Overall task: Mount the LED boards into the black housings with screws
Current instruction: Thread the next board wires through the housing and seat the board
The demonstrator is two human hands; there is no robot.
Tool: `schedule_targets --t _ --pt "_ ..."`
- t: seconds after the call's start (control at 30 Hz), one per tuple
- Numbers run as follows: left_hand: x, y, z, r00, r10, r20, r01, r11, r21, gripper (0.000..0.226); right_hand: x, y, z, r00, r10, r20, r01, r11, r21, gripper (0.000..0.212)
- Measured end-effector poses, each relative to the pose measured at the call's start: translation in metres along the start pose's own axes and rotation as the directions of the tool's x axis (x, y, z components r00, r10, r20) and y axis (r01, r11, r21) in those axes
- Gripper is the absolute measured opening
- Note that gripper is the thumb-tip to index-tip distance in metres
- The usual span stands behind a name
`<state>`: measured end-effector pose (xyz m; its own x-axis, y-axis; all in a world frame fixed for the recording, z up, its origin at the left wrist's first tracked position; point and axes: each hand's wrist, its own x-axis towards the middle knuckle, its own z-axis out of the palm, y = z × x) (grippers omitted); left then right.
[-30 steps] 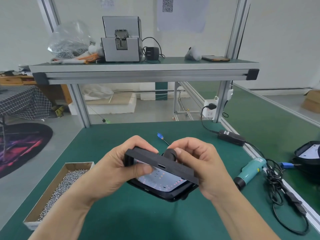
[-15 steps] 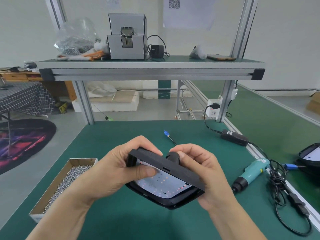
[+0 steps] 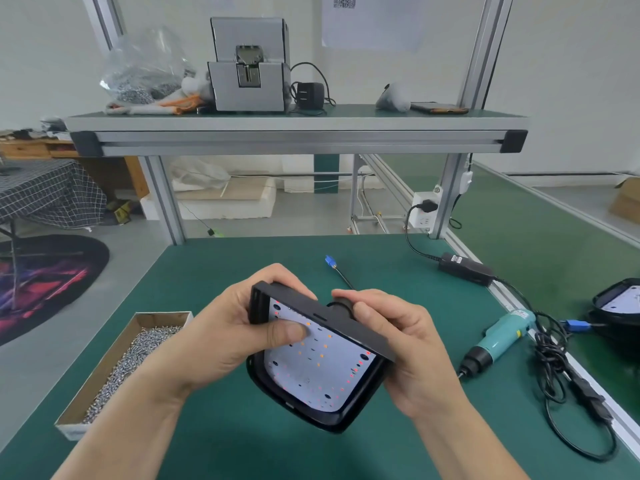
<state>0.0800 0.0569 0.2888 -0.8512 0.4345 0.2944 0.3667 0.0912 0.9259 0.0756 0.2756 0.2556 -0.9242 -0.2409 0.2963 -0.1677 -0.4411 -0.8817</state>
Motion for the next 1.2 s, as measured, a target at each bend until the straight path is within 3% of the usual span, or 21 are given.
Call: schedule_targets --t 0.13,0.4,0.63,0.77,1.0,1.1,1.2 --pt "0.000 -0.004 0.002 1.000 -0.005 -0.007 0.004 0.999 -0.040 0.030 0.000 0.001 -0.003 0.999 0.000 0.034 0.000 1.000 0.000 0.023" --pt "0.001 -0.008 0.001 0.994 0.001 -0.110 -0.008 0.998 -0.070 0.029 0.001 -0.018 -0.017 0.966 -0.136 0.219 0.208 0.913 -0.350 0.035" --pt "0.002 -0.013 0.007 0.995 -0.085 -0.055 0.078 0.989 -0.127 0.031 0.003 -0.015 -0.021 0.980 -0.033 0.198 0.090 0.954 -0.287 0.036" --pt "0.004 -0.016 0.014 0.998 -0.053 -0.037 0.050 0.995 -0.089 0.024 0.005 -0.013 -0.020 0.982 0.028 0.185 0.019 0.969 -0.247 0.032" --pt "0.006 -0.022 0.005 0.996 -0.014 -0.090 0.012 1.000 -0.020 0.025 -0.001 -0.005 -0.010 0.997 -0.007 0.075 0.024 0.973 -0.230 0.037" --pt "0.006 -0.027 0.004 0.992 -0.040 -0.117 0.027 0.994 -0.106 0.031 -0.001 -0.005 -0.006 0.999 -0.044 0.032 0.052 0.953 -0.297 0.034" --pt "0.006 -0.038 0.005 0.987 -0.131 -0.092 0.096 0.944 -0.316 0.049 0.004 -0.010 -0.004 0.997 -0.003 0.072 0.021 0.967 -0.254 0.031"
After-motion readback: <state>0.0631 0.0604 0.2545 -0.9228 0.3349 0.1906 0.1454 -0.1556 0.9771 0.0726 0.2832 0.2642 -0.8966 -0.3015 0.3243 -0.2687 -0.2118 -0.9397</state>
